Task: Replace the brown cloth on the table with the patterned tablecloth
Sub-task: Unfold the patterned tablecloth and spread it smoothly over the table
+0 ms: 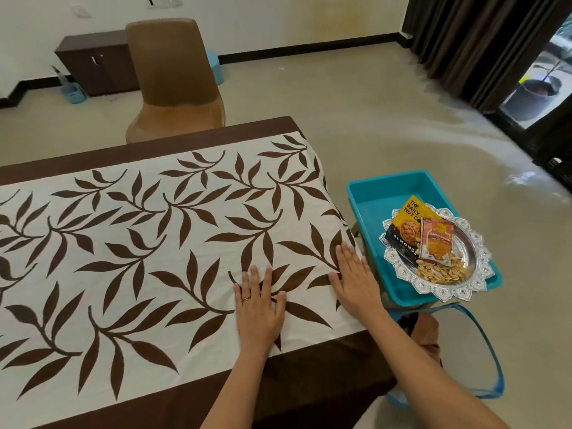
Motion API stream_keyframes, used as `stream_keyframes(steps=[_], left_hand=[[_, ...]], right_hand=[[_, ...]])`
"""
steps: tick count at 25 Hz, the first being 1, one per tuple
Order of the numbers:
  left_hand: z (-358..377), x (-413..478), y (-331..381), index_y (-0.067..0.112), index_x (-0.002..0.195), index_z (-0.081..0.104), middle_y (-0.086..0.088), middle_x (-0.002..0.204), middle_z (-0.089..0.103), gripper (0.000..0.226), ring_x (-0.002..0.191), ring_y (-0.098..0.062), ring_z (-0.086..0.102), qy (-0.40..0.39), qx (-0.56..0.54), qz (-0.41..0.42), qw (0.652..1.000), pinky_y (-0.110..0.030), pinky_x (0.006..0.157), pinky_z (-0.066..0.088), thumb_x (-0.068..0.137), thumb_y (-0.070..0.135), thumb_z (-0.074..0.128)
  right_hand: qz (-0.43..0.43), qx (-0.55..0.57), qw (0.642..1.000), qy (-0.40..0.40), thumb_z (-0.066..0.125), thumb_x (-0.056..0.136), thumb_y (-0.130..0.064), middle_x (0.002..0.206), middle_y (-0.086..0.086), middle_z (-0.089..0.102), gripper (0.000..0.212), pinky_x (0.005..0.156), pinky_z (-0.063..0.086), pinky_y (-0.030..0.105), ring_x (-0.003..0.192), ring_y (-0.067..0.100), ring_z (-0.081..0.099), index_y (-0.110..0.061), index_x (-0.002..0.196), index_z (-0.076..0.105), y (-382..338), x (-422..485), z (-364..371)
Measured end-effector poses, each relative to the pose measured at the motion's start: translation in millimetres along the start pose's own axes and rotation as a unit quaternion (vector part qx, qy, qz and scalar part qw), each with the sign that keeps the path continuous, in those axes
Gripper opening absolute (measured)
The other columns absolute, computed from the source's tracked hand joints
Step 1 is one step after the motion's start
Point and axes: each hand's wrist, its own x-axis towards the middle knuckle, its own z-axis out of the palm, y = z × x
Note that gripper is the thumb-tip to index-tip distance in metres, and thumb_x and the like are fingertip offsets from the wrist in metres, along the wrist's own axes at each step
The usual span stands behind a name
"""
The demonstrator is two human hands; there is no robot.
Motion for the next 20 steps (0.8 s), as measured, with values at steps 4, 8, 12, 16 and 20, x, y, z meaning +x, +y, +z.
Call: stream_keyframes(steps=[4, 8, 12, 16, 20], left_hand=[[-3.0, 2.4, 11.6, 0.028, 0.153, 0.012, -0.003, 0.160, 0.001, 0.061, 0.148, -0.026, 0.001, -0.004, -0.020, -0.018, 1.000, -0.048, 0.119, 0.002, 0.097, 0.050, 0.021], [0.4, 4.1, 44.1, 0.031, 0.153, 0.011, -0.001, 0.161, 0.001, 0.056, 0.148, -0.020, -0.006, -0.032, -0.032, 0.031, 0.998, -0.044, 0.119, -0.008, 0.098, 0.046, 0.017], [8.7, 1.9, 44.2, 0.032, 0.153, 0.009, -0.002, 0.161, 0.000, 0.058, 0.148, -0.022, -0.004, -0.040, -0.013, 0.028, 0.999, -0.047, 0.119, -0.003, 0.097, 0.050, 0.013], [11.0, 5.7, 64.7, 0.026, 0.153, 0.009, -0.006, 0.160, -0.003, 0.065, 0.147, -0.029, -0.008, -0.053, -0.012, -0.003, 0.998, -0.049, 0.117, -0.007, 0.095, 0.055, 0.016], [11.3, 27.4, 121.3, 0.017, 0.153, 0.007, -0.014, 0.160, -0.003, 0.078, 0.144, -0.032, -0.014, -0.082, -0.016, 0.007, 0.996, -0.047, 0.115, -0.009, 0.090, 0.061, 0.007]], right_hand=[[0.052, 0.005, 0.998, 0.033, 0.007, 0.094, -0.049, 0.160, 0.002, -0.008, 0.067, 0.120, -0.002, 0.041, 0.148, 0.018, -0.008, -0.018, 0.153, -0.002, -2.6, -6.6, -9.5], [-0.059, 0.011, 0.998, 0.003, 0.016, 0.099, -0.044, 0.158, -0.002, -0.012, 0.061, 0.118, -0.014, 0.030, 0.147, 0.014, -0.011, -0.021, 0.152, -0.001, -36.9, -23.8, 6.2], [-0.043, 0.011, 0.999, -0.006, 0.012, 0.095, -0.051, 0.159, -0.004, -0.007, 0.066, 0.117, -0.012, 0.029, 0.147, 0.013, -0.009, -0.020, 0.152, 0.002, -13.8, -29.5, 11.4], [0.002, 0.019, 1.000, 0.001, 0.008, 0.094, -0.050, 0.158, -0.002, -0.008, 0.067, 0.119, -0.009, 0.033, 0.147, 0.014, -0.008, -0.018, 0.152, 0.001, 27.3, -24.7, -5.1], [0.118, 0.061, 0.991, 0.016, 0.000, 0.091, -0.052, 0.158, 0.007, -0.008, 0.075, 0.118, -0.004, 0.035, 0.148, 0.022, -0.004, -0.009, 0.153, 0.003, 100.5, -20.9, -33.6]])
